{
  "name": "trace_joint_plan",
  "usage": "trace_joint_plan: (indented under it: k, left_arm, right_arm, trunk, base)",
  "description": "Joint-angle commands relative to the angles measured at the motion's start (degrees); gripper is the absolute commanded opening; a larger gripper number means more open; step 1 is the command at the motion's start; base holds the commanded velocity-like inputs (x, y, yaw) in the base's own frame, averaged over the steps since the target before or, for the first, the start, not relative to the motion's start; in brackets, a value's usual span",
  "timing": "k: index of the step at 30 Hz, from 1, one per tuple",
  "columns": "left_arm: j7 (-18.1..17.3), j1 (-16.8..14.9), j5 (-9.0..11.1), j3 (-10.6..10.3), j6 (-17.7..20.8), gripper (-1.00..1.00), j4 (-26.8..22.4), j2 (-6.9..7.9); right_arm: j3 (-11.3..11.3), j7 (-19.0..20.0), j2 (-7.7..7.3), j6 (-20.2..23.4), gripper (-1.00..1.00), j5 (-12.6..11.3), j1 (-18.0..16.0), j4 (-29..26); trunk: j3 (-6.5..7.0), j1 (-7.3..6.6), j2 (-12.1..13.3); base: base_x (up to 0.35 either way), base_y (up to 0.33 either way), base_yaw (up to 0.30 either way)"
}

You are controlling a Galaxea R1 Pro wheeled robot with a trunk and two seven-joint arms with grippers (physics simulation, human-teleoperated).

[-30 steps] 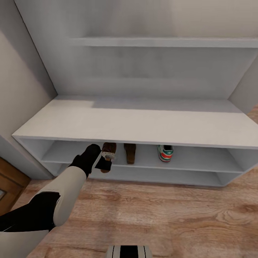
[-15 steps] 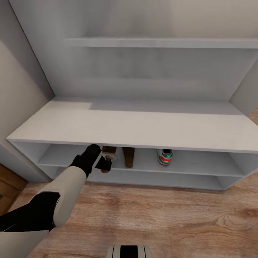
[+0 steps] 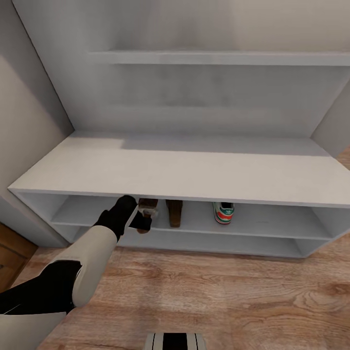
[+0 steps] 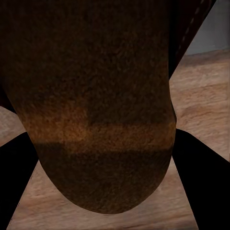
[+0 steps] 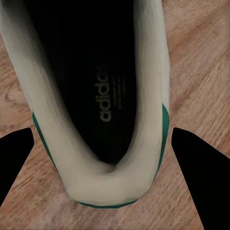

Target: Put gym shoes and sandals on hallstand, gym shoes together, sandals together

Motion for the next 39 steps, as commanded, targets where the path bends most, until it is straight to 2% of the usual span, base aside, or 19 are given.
trace_joint_plan:
  k: [1, 13, 14, 15, 18, 21, 39]
  left_arm:
    - [-0.46, -0.03, -0.59, 0.20, 0.12, -1.00, -0.19, -0.02]
    - [-0.42, -0.06, -0.30, 0.36, -2.29, -1.00, -0.69, -0.15]
    - [-0.43, -0.06, 0.08, 0.40, -2.37, -1.00, -0.69, -0.14]
    - [-0.45, -0.03, 1.35, 0.51, -3.12, -1.00, -0.54, -0.11]
    - [-0.24, 0.01, 3.40, 0.57, -6.64, -1.00, 0.15, -0.09]
    - [-0.19, 0.02, 4.03, 0.52, -7.98, -1.00, 0.32, -0.09]
    - [0.41, 0.11, 4.14, 0.36, -8.25, -1.00, 0.36, 0.09]
  right_arm:
    - [0.13, 0.02, -0.02, -0.25, -1.00, -0.59, -0.03, 0.04]
    - [0.13, 0.02, -0.01, -0.25, -1.00, -0.58, -0.03, 0.08]
    - [0.13, 0.02, -0.01, -0.25, -1.00, -0.55, -0.03, 0.08]
    - [0.13, 0.02, -0.01, -0.25, -1.00, -0.56, -0.03, 0.08]
    - [0.13, 0.02, -0.01, -0.25, -1.00, -0.55, -0.03, 0.08]
    - [0.13, 0.02, -0.01, -0.25, -1.00, -0.55, -0.03, 0.08]
    - [0.13, 0.02, -0.01, -0.25, -1.00, -0.55, -0.03, 0.08]
  trunk:
    - [-0.04, -0.01, -0.02]
    - [-0.04, -0.01, -0.02]
    - [-0.04, -0.01, -0.02]
    - [-0.04, -0.01, -0.02]
    - [-0.04, -0.01, -0.02]
    - [-0.04, -0.01, -0.02]
    - [-0.04, -0.01, -0.02]
  base:
    - [0.000, 0.000, 0.000]
    - [0.000, 0.000, 0.000]
    - [0.000, 0.000, 0.000]
    - [0.000, 0.000, 0.000]
    - [0.000, 0.000, 0.000]
    - [0.000, 0.000, 0.000]
    - [0.013, -0.004, 0.000]
